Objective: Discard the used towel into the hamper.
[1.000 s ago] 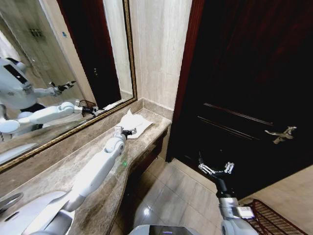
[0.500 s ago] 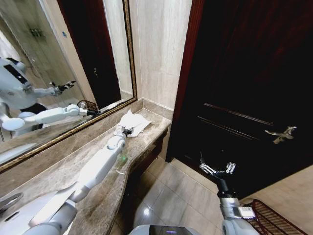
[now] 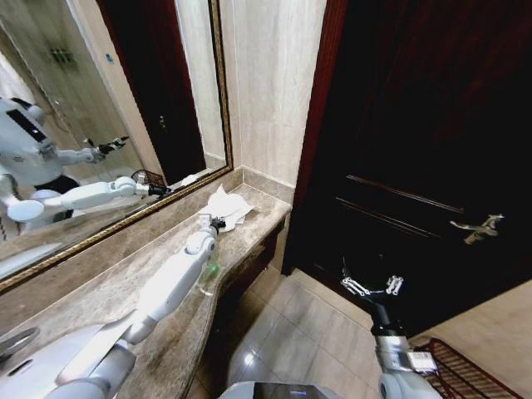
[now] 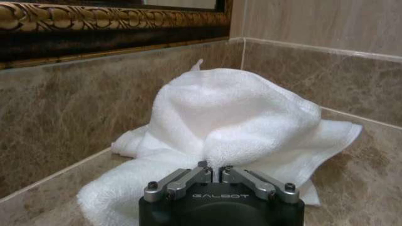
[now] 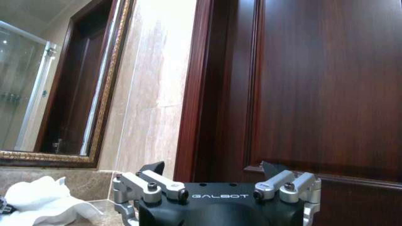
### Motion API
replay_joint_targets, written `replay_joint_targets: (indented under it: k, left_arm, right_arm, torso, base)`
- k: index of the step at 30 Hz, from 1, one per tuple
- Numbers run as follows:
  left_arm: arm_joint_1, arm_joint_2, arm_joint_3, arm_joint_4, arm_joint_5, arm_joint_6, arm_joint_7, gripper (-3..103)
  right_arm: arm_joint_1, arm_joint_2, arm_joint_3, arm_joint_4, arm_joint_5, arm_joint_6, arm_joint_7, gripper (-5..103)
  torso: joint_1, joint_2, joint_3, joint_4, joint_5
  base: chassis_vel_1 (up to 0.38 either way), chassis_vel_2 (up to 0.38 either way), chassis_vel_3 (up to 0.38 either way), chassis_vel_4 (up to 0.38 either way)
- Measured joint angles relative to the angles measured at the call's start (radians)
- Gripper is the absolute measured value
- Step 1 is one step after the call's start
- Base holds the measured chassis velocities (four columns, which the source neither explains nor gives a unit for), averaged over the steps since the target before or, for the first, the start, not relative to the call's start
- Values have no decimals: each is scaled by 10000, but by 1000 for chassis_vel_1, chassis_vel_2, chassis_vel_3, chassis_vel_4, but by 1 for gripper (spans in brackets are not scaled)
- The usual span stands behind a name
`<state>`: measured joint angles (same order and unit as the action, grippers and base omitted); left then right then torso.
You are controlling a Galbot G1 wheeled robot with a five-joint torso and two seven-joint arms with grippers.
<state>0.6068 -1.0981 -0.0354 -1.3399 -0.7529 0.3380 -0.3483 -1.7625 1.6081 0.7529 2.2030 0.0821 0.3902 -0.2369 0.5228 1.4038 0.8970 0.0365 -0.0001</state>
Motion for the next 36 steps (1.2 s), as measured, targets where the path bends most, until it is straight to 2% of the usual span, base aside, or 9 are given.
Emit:
replay_joint_targets:
  k: [10,16,17,20,22,24,26,32,36]
  left_arm:
    - [540,105,-503,-875,-678,-153,-51,4]
    - [1691,233,-1339,-2328,-1006,-820,28,4]
    - [1691,233,-1339,-2328,-1006,-820,28,4]
    - [2609,292,-1802,-3698,-1000,-1001,-20,4]
    - [2739,311,-1857,-3920,-982,-1007,-42,4]
    - [3568,326,-2296,-5626,-784,-989,-191,4]
    - [3915,298,-2520,-6285,-694,-948,-249,4]
    - [4993,262,-3108,-7426,-294,-862,-191,4]
    - [6339,162,-3804,-8367,342,-893,167,4]
  right_arm:
    - [-38,0,-21,12,5,70,1,100]
    - [-5,0,-105,26,-5,71,0,100]
    - [-5,0,-105,26,-5,71,0,100]
    - [30,0,-184,20,-26,64,-4,100]
    - [30,0,-194,21,-28,62,-4,100]
    - [40,0,-196,31,-29,60,-7,100]
    - [63,0,-226,35,-29,58,-7,100]
    - [78,0,-273,20,-20,76,3,100]
    - [81,0,-278,2,73,129,124,100]
  torso:
    - [0,0,0,-1,0]
    - [0,0,0,2,0]
    - [0,0,0,2,0]
    - [-1,0,0,2,-1]
    - [-1,0,0,1,0]
    - [-2,0,-1,1,2]
    - [-2,0,-1,-1,2]
    - [-1,1,-1,-1,2]
    - [-2,1,-1,3,0]
  base:
    - [0,0,0,0]
    - [0,0,0,0]
    - [0,0,0,0]
    - [0,0,0,0]
    - [0,0,0,0]
    - [0,0,0,0]
    - [0,0,0,0]
    - [0,0,0,0]
    - [0,0,0,0]
